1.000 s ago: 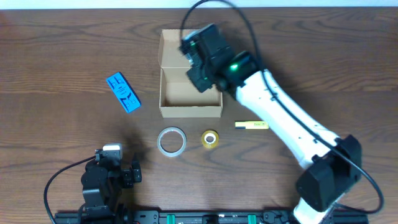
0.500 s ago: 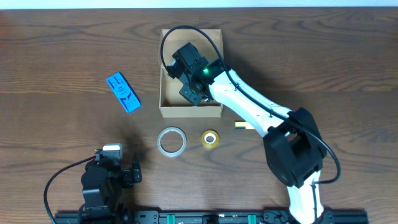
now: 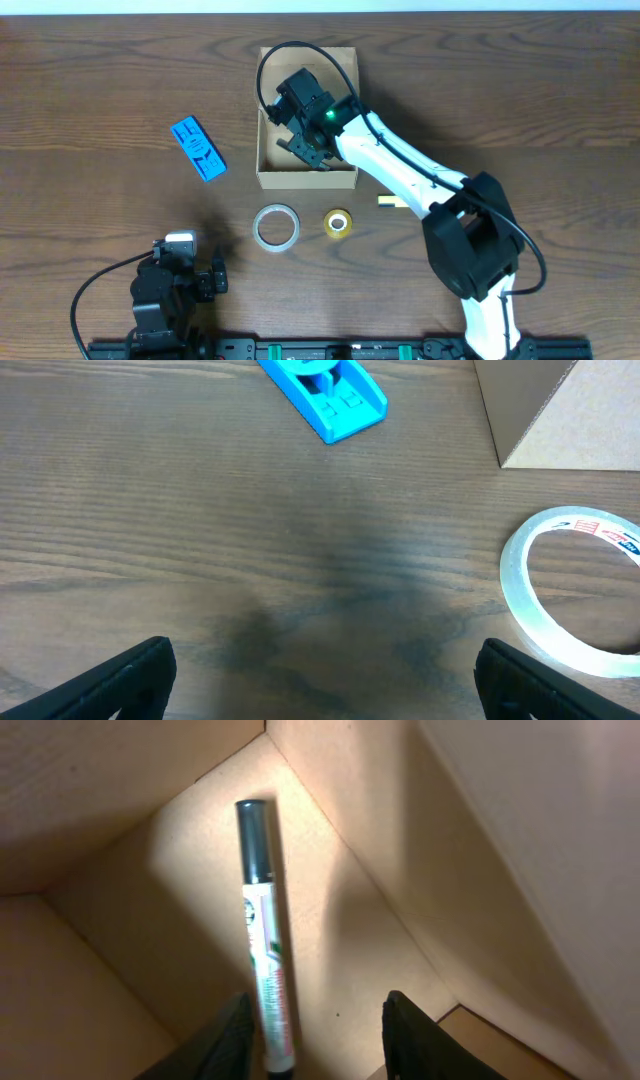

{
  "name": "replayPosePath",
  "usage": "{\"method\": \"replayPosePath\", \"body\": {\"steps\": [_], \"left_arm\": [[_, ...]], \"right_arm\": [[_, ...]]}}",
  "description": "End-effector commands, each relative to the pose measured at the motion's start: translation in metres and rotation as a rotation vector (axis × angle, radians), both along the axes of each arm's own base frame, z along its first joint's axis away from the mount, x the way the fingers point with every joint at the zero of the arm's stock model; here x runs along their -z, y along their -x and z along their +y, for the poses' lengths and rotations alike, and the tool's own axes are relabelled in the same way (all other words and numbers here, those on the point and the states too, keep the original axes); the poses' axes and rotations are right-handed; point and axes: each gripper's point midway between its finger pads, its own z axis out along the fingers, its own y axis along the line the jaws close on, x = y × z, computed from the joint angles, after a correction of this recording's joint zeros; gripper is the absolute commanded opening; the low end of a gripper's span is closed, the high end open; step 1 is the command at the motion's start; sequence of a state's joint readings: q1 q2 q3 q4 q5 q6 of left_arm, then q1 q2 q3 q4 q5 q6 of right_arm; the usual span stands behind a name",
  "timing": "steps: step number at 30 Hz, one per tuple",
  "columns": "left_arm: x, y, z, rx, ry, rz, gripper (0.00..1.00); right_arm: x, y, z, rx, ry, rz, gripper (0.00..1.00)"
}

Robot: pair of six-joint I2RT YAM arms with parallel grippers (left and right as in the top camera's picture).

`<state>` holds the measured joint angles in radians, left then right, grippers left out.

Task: Pack container
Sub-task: 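Carry the marker into the box and open the right gripper, then move the right gripper to the yellow highlighter and grasp it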

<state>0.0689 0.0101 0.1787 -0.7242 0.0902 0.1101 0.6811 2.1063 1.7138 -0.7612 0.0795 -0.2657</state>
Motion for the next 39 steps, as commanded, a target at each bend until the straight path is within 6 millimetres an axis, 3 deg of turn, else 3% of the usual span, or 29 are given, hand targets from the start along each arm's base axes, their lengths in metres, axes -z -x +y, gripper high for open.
{"method": "replayPosePath", "body": {"steps": [1, 4, 6, 7, 12, 17, 22, 27, 32, 39], "left_arm": [[0.007, 0.002, 0.000, 0.011, -0.016, 0.018, 0.95], [0.007, 0.002, 0.000, 0.011, -0.016, 0.018, 0.95], [0.007, 0.002, 0.000, 0.011, -0.016, 0.018, 0.95], [0.007, 0.002, 0.000, 0.011, -0.015, 0.018, 0.95], [0.007, 0.002, 0.000, 0.011, -0.016, 0.018, 0.95], [0.007, 0.002, 0.000, 0.011, -0.016, 0.018, 0.95], [0.007, 0.002, 0.000, 0.011, -0.016, 0.018, 0.95], [0.007, 0.002, 0.000, 0.011, -0.016, 0.018, 0.95], [0.007, 0.002, 0.000, 0.011, -0.016, 0.018, 0.95], [0.007, 0.002, 0.000, 0.011, -0.016, 0.018, 0.95]], "right_arm": [[-0.054, -0.007, 0.005, 0.003, -0.075, -0.095, 0.44], [-0.085, 0.003, -0.002, 0.051, -0.123, -0.102, 0.58], [-0.107, 0.013, -0.009, 0.048, -0.136, -0.110, 0.79], [-0.117, 0.018, -0.014, 0.049, -0.138, -0.114, 0.99], [-0.156, 0.047, -0.053, 0.073, -0.124, -0.103, 0.99], [-0.165, 0.071, -0.104, 0.118, -0.090, -0.067, 0.99], [-0.144, 0.098, -0.143, 0.106, -0.104, -0.016, 0.99], [-0.101, 0.120, -0.168, 0.109, -0.085, 0.061, 0.99], [-0.056, 0.122, -0.177, 0.142, -0.069, 0.101, 0.99], [-0.015, 0.121, -0.185, 0.162, -0.014, 0.129, 0.99]]}}
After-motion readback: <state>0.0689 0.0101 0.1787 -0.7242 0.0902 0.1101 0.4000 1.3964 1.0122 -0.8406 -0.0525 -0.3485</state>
